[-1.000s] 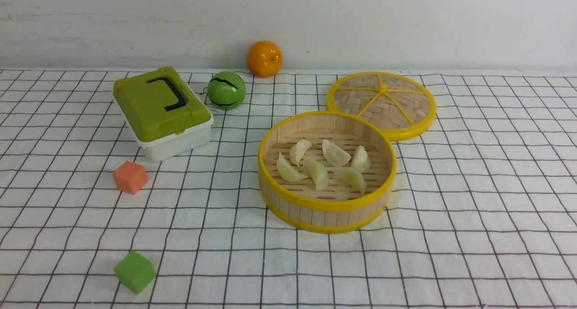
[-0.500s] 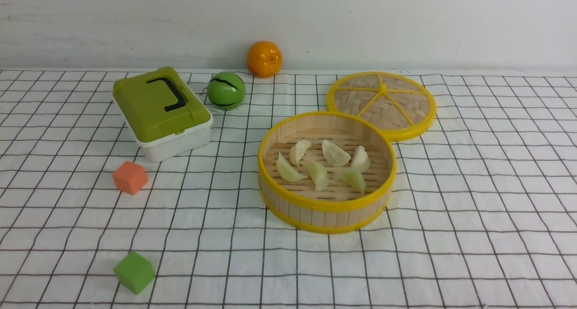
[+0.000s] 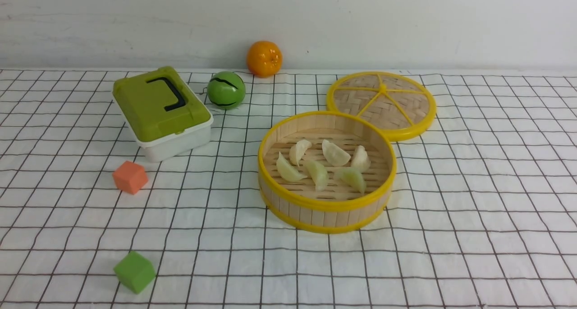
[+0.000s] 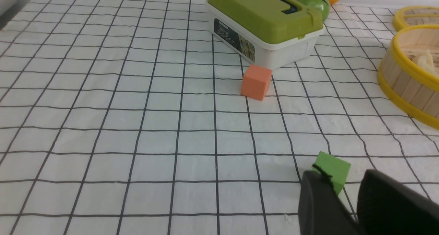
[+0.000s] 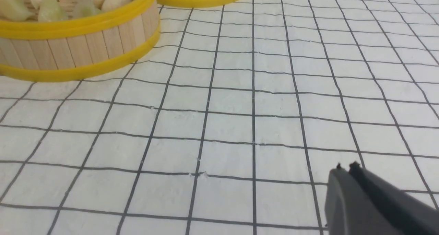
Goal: Put the dumplings into the steamer on the table with the white tablecloth.
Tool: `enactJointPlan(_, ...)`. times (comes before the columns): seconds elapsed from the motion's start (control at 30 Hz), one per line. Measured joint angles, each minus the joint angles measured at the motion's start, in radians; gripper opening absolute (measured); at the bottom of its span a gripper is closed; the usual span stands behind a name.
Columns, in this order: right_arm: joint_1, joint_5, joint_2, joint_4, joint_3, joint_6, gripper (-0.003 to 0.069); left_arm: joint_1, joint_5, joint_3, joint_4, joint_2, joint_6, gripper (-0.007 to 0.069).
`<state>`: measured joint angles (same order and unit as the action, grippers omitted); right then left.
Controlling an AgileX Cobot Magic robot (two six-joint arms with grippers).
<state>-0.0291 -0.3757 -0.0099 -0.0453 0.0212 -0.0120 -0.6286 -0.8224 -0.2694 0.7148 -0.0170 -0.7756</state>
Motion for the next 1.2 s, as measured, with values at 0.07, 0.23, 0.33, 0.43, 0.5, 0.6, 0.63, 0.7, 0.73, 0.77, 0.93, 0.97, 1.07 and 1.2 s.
enactJointPlan(0.07, 0.0, -0.001, 0.0, 0.0, -0.001, 0.001, 0.0, 0.0, 0.0, 0.0, 0.0, 0.0, 0.0, 0.0183)
enactJointPlan(0.23, 0.0, -0.001, 0.0, 0.0, -0.001, 0.001, 0.0, 0.0, 0.0, 0.0, 0.0, 0.0, 0.0, 0.0183)
enactJointPlan(0.33, 0.0, -0.001, 0.0, 0.0, -0.001, 0.001, 0.0, 0.0, 0.0, 0.0, 0.0, 0.0, 0.0, 0.0183)
enactJointPlan(0.43, 0.0, -0.001, 0.0, 0.0, -0.001, 0.001, 0.0, 0.0, 0.0, 0.0, 0.0, 0.0, 0.0, 0.0183)
enactJointPlan(0.5, 0.0, -0.001, 0.0, 0.0, -0.001, 0.001, 0.0, 0.0, 0.0, 0.0, 0.0, 0.0, 0.0, 0.0184)
enactJointPlan(0.6, 0.0, -0.001, 0.0, 0.0, -0.001, 0.001, 0.0, 0.0, 0.0, 0.0, 0.0, 0.0, 0.0, 0.0186)
enactJointPlan(0.63, 0.0, -0.001, 0.0, 0.0, -0.001, 0.001, 0.0002, 0.0, 0.0, 0.0, 0.0, 0.0, 0.0, 0.0188)
enactJointPlan(0.7, 0.0, -0.001, 0.0, 0.0, -0.001, 0.001, 0.0006, 0.0, 0.0, 0.0, 0.0, 0.0, 0.0, 0.019)
enactJointPlan(0.73, 0.0, -0.001, 0.0, 0.0, -0.001, 0.001, 0.0006, 0.0, 0.0, 0.001, 0.0, 0.0, 0.0, 0.019)
enactJointPlan(0.77, 0.0, -0.001, 0.0, 0.0, -0.001, 0.001, 0.0009, 0.001, 0.0, 0.007, 0.0, 0.0, 0.0, 0.0191)
enactJointPlan(0.93, 0.0, -0.001, 0.0, 0.0, -0.001, 0.001, 0.0015, 0.082, 0.008, 0.01, -0.008, 0.0, 0.001, 0.0192)
enactJointPlan(0.97, 0.0, -0.001, 0.0, 0.0, -0.001, 0.001, 0.0017, 0.13, 0.05, 0.009, -0.032, 0.0, 0.004, 0.0192)
enactJointPlan(1.07, 0.0, -0.001, 0.0, 0.0, -0.001, 0.001, 0.002, 0.235, 0.228, 0.009, -0.14, 0.0, 0.059, 0.0193)
enactJointPlan(1.2, 0.0, -0.002, 0.0, 0.0, -0.001, 0.001, 0.0029, 0.37, 0.494, 0.016, -0.374, 0.0, 0.209, 0.0193)
